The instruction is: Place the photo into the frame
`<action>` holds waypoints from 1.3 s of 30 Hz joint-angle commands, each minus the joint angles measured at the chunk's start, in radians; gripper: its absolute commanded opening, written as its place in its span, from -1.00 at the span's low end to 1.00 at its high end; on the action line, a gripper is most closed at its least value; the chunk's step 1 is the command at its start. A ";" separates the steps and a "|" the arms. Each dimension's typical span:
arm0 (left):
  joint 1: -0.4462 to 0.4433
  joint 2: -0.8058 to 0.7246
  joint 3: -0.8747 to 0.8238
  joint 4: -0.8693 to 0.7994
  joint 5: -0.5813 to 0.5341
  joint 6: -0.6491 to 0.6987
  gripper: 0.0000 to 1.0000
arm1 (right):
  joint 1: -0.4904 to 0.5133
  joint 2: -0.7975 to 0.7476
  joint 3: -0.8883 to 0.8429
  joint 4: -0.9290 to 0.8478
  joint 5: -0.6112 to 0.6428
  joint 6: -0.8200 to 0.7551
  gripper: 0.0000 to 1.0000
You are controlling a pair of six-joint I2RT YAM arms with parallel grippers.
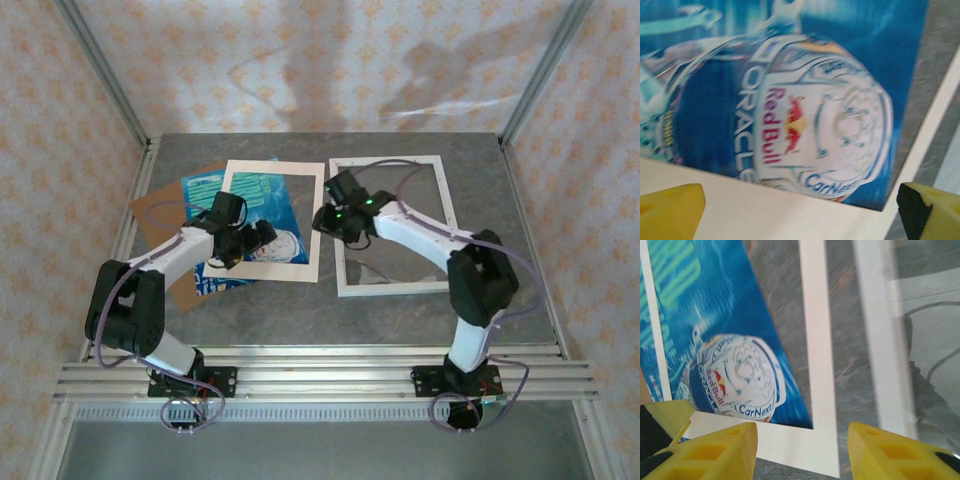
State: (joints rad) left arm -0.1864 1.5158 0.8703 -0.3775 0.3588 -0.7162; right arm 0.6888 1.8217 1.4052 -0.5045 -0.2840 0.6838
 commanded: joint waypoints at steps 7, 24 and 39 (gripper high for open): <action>0.045 -0.045 -0.100 0.056 0.042 -0.005 1.00 | 0.095 0.169 0.082 -0.041 0.076 0.098 -0.20; 0.049 -0.026 -0.152 0.074 0.036 0.002 1.00 | 0.098 0.277 0.048 0.015 0.142 0.100 -0.21; 0.048 -0.017 -0.169 0.072 0.039 0.009 1.00 | 0.106 0.173 -0.071 0.274 0.060 0.081 -0.21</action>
State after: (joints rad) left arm -0.1429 1.4868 0.7368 -0.2977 0.3927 -0.7162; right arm 0.7845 2.0121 1.3571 -0.3775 -0.1905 0.7734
